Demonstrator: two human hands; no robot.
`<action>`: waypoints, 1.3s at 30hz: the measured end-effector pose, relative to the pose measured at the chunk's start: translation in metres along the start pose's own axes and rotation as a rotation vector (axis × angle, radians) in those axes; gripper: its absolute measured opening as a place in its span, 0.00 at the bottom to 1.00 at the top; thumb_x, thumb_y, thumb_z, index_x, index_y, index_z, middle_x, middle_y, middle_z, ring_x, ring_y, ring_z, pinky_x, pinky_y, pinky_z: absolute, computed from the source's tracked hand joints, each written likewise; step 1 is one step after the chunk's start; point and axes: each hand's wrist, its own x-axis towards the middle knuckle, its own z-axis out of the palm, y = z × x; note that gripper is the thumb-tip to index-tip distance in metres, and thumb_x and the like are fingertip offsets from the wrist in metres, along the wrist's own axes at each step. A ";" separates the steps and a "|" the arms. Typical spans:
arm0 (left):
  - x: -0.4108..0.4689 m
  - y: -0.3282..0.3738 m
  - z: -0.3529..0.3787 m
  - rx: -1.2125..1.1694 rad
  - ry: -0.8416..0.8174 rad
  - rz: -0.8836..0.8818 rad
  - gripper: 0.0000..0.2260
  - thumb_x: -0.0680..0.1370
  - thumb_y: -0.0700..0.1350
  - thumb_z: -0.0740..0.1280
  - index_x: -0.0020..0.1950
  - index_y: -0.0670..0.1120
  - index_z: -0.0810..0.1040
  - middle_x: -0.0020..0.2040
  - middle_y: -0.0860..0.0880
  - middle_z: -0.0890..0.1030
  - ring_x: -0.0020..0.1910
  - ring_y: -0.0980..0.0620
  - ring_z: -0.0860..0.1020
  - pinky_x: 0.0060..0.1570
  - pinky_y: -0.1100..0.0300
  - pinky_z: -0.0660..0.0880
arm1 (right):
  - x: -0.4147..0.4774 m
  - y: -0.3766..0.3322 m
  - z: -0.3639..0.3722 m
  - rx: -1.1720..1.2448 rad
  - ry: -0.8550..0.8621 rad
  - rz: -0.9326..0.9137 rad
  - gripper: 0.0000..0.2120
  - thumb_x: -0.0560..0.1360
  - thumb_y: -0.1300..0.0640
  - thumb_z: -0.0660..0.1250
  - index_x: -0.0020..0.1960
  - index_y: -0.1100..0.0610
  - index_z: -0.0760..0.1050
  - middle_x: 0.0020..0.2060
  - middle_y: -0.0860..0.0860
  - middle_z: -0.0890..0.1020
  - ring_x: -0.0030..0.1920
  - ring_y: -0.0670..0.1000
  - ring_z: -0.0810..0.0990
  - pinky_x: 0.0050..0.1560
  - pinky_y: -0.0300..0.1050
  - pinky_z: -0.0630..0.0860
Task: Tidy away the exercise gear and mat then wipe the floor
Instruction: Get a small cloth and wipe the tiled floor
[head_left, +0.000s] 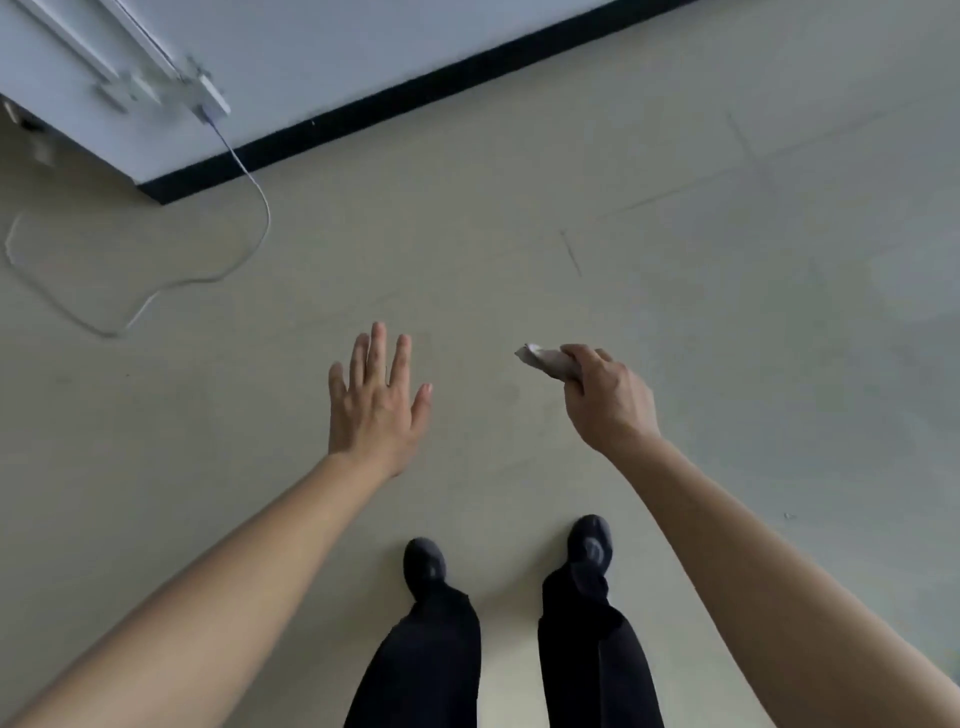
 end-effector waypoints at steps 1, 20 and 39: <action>0.000 0.002 0.030 -0.006 -0.037 -0.016 0.29 0.82 0.58 0.51 0.80 0.46 0.54 0.80 0.41 0.50 0.78 0.40 0.54 0.72 0.40 0.55 | 0.004 0.012 0.027 0.008 -0.012 0.019 0.18 0.80 0.58 0.58 0.67 0.48 0.71 0.57 0.49 0.79 0.52 0.56 0.79 0.41 0.45 0.67; 0.106 -0.106 0.567 -0.129 -0.230 -0.294 0.26 0.84 0.54 0.46 0.81 0.46 0.48 0.81 0.43 0.44 0.79 0.42 0.48 0.74 0.43 0.55 | 0.205 0.084 0.516 0.040 -0.104 -0.193 0.19 0.82 0.52 0.58 0.72 0.48 0.67 0.67 0.48 0.75 0.59 0.57 0.78 0.46 0.46 0.69; 0.179 -0.151 0.685 -0.208 0.082 -0.376 0.24 0.84 0.50 0.51 0.80 0.51 0.55 0.81 0.48 0.53 0.79 0.45 0.52 0.71 0.42 0.55 | 0.141 0.186 0.684 -0.452 -0.357 -1.368 0.23 0.85 0.44 0.50 0.78 0.48 0.62 0.79 0.50 0.57 0.81 0.55 0.47 0.79 0.57 0.48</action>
